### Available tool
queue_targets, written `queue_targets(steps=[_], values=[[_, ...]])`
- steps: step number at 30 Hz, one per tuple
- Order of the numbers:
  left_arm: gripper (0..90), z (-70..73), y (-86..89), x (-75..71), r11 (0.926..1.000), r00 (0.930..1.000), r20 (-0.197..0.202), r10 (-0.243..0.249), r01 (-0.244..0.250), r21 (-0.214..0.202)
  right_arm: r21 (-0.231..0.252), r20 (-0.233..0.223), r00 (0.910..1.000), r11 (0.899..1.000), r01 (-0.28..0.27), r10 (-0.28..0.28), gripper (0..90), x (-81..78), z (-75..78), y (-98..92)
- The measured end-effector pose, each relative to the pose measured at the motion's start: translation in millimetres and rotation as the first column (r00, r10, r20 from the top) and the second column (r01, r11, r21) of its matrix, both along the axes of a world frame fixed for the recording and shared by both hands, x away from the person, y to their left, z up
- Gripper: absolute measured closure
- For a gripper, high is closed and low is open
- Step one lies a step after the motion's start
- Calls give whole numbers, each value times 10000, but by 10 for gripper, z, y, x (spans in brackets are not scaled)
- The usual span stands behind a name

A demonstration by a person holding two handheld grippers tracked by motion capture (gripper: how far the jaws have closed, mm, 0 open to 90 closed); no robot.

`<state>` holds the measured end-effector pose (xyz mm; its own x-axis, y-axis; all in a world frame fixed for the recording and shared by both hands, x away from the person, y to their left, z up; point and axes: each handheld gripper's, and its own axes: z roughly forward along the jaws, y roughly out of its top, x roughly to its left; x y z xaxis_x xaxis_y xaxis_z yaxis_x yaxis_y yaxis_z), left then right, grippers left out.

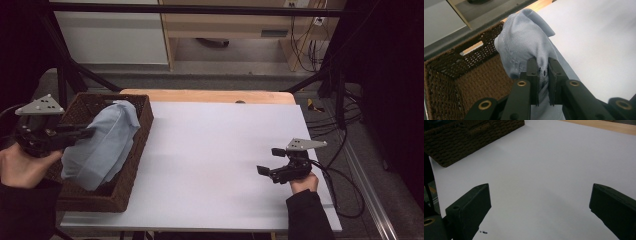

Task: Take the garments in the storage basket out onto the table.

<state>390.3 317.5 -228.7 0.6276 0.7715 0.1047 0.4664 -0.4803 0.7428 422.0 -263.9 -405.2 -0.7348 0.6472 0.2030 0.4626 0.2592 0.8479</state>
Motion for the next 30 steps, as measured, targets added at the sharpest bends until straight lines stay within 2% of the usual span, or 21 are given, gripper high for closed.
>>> queue_targets(steps=[6,15,30], values=[[807,68,-78,13,9997,9995,239,-189,186,125,-8,-38,10000,10000,7,-7,43,2,-3,4],[807,166,-223,0,9987,9985,261,-474,469,190,-24,-66,10000,10000,4,-4,44,4,-8,3],[807,302,-484,-6,9942,9949,372,-940,918,558,-30,-75,10000,10000,9,-9,44,6,-13,0]])
